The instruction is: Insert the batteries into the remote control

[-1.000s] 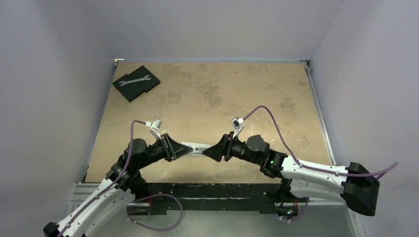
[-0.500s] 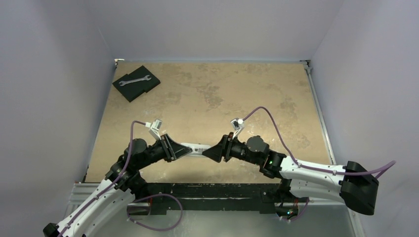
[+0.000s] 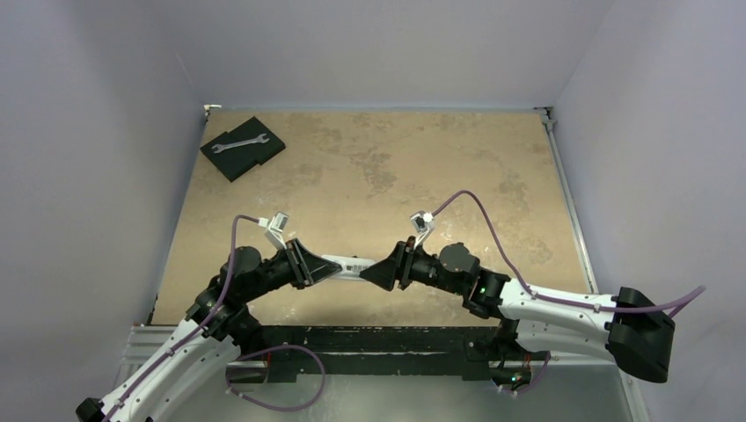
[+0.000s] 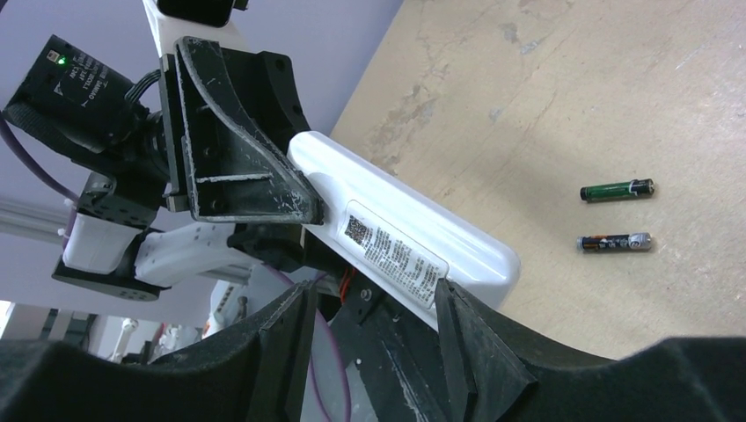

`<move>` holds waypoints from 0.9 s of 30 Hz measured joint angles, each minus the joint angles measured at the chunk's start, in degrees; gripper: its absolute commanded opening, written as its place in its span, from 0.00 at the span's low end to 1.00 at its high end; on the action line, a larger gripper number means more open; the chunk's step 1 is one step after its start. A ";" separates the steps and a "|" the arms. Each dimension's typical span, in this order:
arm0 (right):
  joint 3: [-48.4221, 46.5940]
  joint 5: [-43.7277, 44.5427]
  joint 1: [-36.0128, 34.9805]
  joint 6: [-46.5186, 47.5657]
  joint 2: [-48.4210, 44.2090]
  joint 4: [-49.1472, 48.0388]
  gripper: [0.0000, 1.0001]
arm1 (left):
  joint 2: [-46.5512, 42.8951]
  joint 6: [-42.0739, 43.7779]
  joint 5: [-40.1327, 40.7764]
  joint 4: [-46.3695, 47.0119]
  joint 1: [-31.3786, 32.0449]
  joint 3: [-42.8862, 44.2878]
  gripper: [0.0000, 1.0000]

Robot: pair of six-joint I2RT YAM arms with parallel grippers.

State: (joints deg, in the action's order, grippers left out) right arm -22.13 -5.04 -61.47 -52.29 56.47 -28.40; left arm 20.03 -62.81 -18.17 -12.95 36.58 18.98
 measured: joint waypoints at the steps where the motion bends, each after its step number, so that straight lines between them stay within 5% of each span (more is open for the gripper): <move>1: 0.00 0.02 -0.07 0.00 -0.02 0.00 0.58 | 0.00 0.00 0.00 -0.11 0.00 0.09 0.00; 27: -0.42 -2.12 -2.75 -0.28 -2.73 -4.46 0.59 | 2.03 0.92 2.19 -3.85 0.37 0.17 0.00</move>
State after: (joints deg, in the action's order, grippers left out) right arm -22.55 -7.16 -64.23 -52.58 53.74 -32.86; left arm 22.06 -61.89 -15.99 -16.80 36.95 19.16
